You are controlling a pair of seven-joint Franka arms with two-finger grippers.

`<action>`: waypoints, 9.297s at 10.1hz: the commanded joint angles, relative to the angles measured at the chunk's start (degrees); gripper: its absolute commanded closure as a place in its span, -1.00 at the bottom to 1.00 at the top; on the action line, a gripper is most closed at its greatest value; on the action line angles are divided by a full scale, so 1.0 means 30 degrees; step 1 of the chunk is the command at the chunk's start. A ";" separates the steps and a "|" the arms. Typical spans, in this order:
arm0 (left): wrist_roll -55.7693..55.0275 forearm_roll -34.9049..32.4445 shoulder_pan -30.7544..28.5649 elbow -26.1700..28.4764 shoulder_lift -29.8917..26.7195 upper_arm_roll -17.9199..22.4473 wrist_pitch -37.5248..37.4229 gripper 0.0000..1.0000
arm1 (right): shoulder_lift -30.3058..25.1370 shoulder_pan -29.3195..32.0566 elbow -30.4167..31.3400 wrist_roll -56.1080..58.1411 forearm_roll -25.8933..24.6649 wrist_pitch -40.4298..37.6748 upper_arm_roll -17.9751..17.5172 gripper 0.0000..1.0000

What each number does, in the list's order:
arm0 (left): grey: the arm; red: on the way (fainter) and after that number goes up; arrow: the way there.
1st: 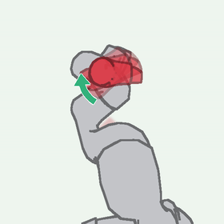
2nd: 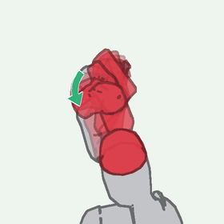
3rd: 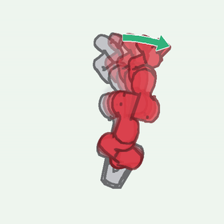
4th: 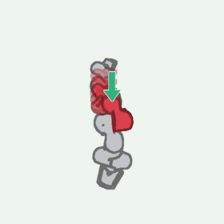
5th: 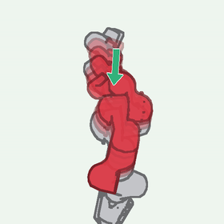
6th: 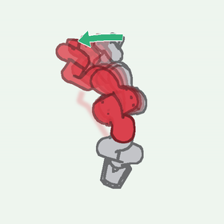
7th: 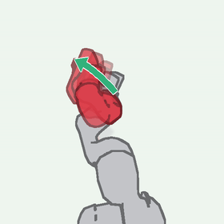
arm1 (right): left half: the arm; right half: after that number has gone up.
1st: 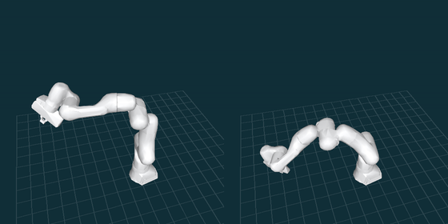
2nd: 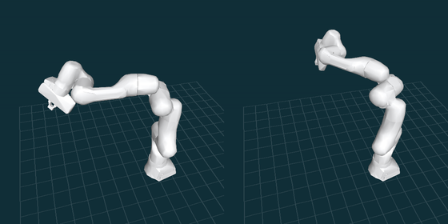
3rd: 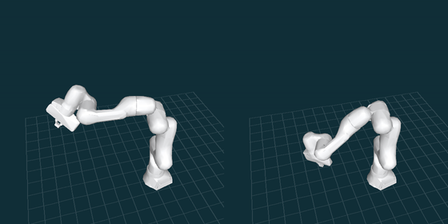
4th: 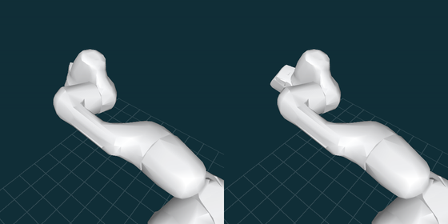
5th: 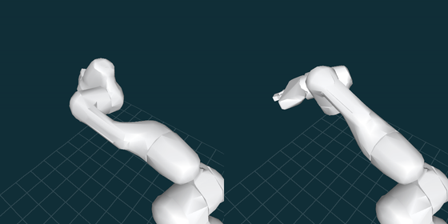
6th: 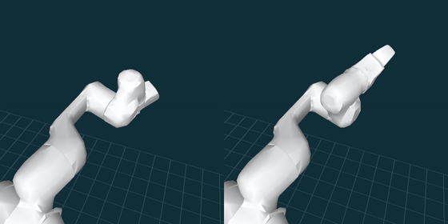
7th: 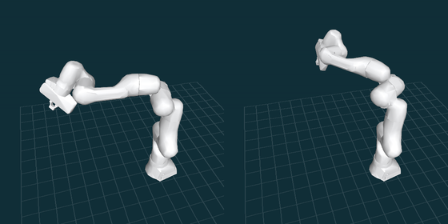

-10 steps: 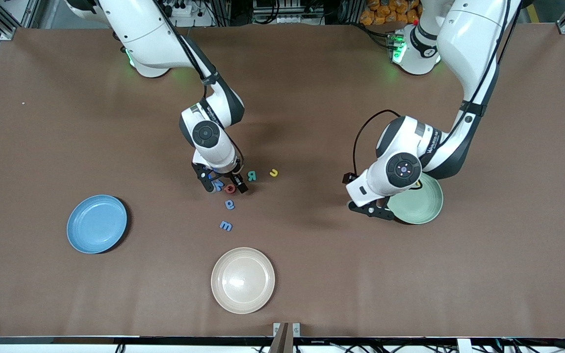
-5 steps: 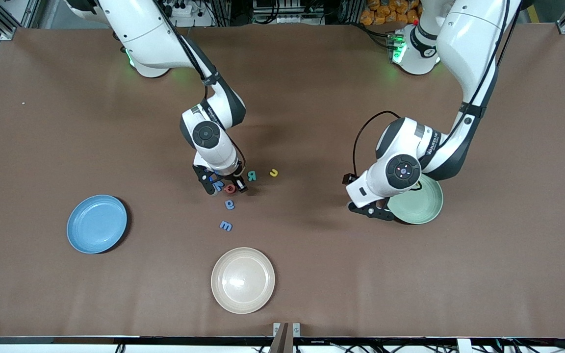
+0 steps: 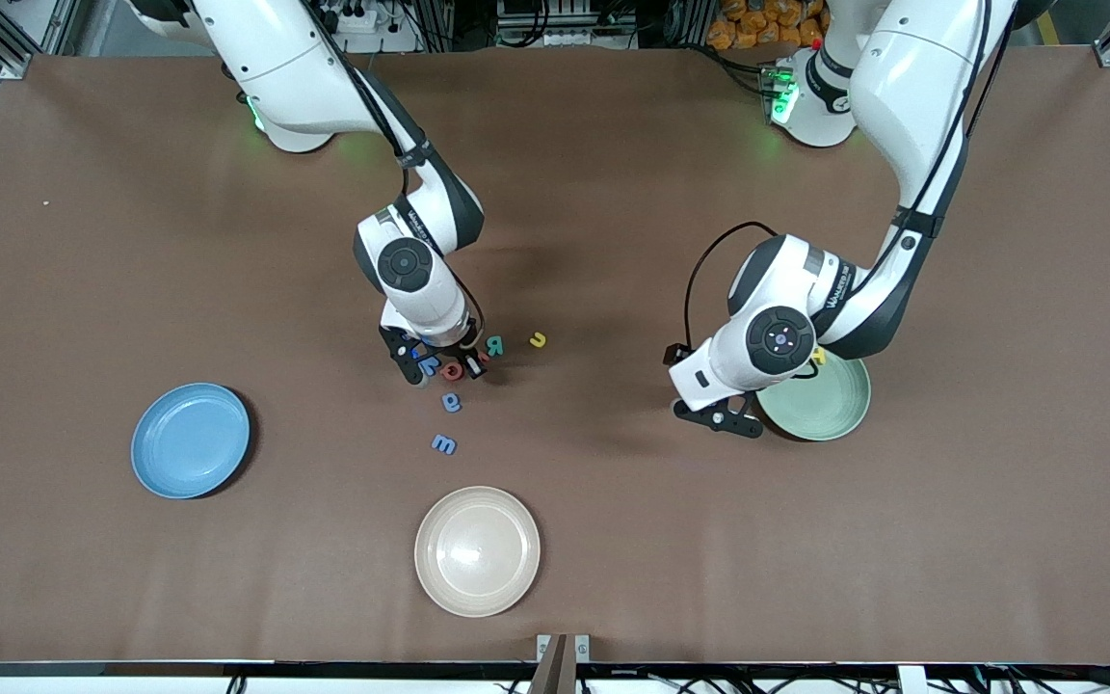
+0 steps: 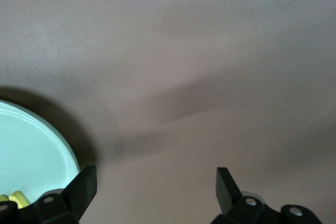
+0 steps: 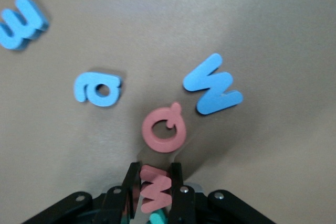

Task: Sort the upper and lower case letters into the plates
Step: 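Drop the w in the blue plate while the left gripper reaches letters, then grasp the teal foam R with the left gripper, then drop the R in the green plate while the right gripper reaches the a, then drop the blue a in the blue plate while the left gripper reaches Q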

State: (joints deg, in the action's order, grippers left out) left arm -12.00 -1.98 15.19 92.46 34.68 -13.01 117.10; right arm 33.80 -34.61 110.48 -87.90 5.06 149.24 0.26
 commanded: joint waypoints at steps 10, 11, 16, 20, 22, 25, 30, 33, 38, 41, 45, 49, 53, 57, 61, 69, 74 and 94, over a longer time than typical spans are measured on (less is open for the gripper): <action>-0.5169 0.0431 0.7579 -0.3837 0.3728 0.2743 0.6951 -1.00 | -0.0721 0.9177 -0.4072 1.4948 -0.0018 -0.7649 0.1701 1.00; -0.5430 0.0368 0.9247 -0.3837 0.4051 0.4001 0.8267 -1.00 | -0.0515 1.0266 -0.4101 1.7032 -0.0105 -0.7649 0.1730 1.00; -0.9781 0.0309 1.3824 -0.4100 0.4929 0.6790 1.0213 -1.00 | 0.0130 1.1828 -0.4131 1.8371 -0.2127 -0.7414 0.1701 0.69; -1.4187 0.0280 1.6703 -0.6116 0.7475 0.9549 1.0243 -1.00 | 0.0393 1.2122 -0.4101 1.9247 -0.2361 -0.7589 0.1701 -1.00; -1.4980 0.0280 1.6735 -0.6473 0.7920 0.9580 1.0214 -1.00 | 0.0453 1.2269 -0.4043 1.9892 -0.2332 -0.7649 0.1701 -1.00; -1.5921 0.0280 1.6909 -0.6649 0.8126 0.9698 1.0185 -0.91 | 0.0747 1.2006 -0.4043 1.9894 -0.2332 -0.7561 0.1672 -1.00; -1.6858 0.0250 1.7232 -0.6562 0.8419 0.9639 0.9893 -0.24 | 0.0805 1.2005 -0.3955 1.9953 -0.2332 -0.7561 0.1672 -1.00; -1.7732 0.0309 1.7233 -0.6561 0.8419 0.9610 0.9716 0.00 | 0.0834 1.2005 -0.3955 2.0098 -0.2332 -0.7532 0.1672 -1.00; -1.8148 0.0251 1.7612 -0.6591 0.8331 0.9492 0.8896 0.06 | 0.0805 1.2035 -0.3955 2.0363 -0.2332 -0.7532 0.1672 -1.00; -1.8002 0.0221 1.7848 -0.6562 0.8361 0.9463 0.8866 0.05 | 0.0805 1.2035 -0.3984 2.0363 -0.2332 -0.7561 0.1672 -1.00; -1.6016 -0.0306 1.7644 -0.6561 0.8390 0.9609 0.8866 0.06 | 0.0805 1.2035 -0.4014 2.0363 -0.2361 -0.7503 0.1672 -1.00; -1.5658 -0.0365 1.7614 -0.6532 0.8448 0.9639 0.8895 0.33 | 0.0805 1.2006 -0.4101 2.0363 -0.2332 -0.7473 0.1672 -1.00; -1.5658 -0.0365 1.7467 -0.6532 0.8390 0.9610 0.8895 0.84 | 0.0805 1.1976 -0.4130 2.0363 -0.2274 -0.7473 0.1672 -1.00; -1.3358 0.0362 1.6155 -0.6620 0.6379 0.9260 0.4429 0.94 | 0.0805 1.1045 -0.4248 2.0188 -0.2215 -0.7502 0.1613 -1.00; -0.4343 0.3356 1.2989 -0.5836 0.2507 0.9579 -0.3045 0.94 | 0.0688 0.6247 -0.5299 2.3224 -0.2186 -0.7445 0.1496 -1.00; 0.6100 -0.0920 0.7746 0.2391 -0.0747 0.9551 -0.1838 0.82 | 0.2707 0.2106 -0.5654 2.7335 -0.2215 -0.5519 0.0236 -1.00; 0.7870 -0.1392 0.6187 0.3898 -0.1015 0.9434 0.0282 -1.00 | 0.3529 0.1254 -0.5654 2.7336 -0.2186 -0.4397 0.0236 -1.00; -0.5158 0.0954 1.0398 -0.2254 0.3464 0.5010 1.0376 -1.00 | 0.1068 1.1587 -0.6796 2.7307 -0.3878 -1.0055 0.0793 1.00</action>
State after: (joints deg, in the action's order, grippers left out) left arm -24.01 -0.15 43.81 87.62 42.90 1.64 143.98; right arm 36.37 -1.46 90.04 -4.98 -3.90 117.99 3.46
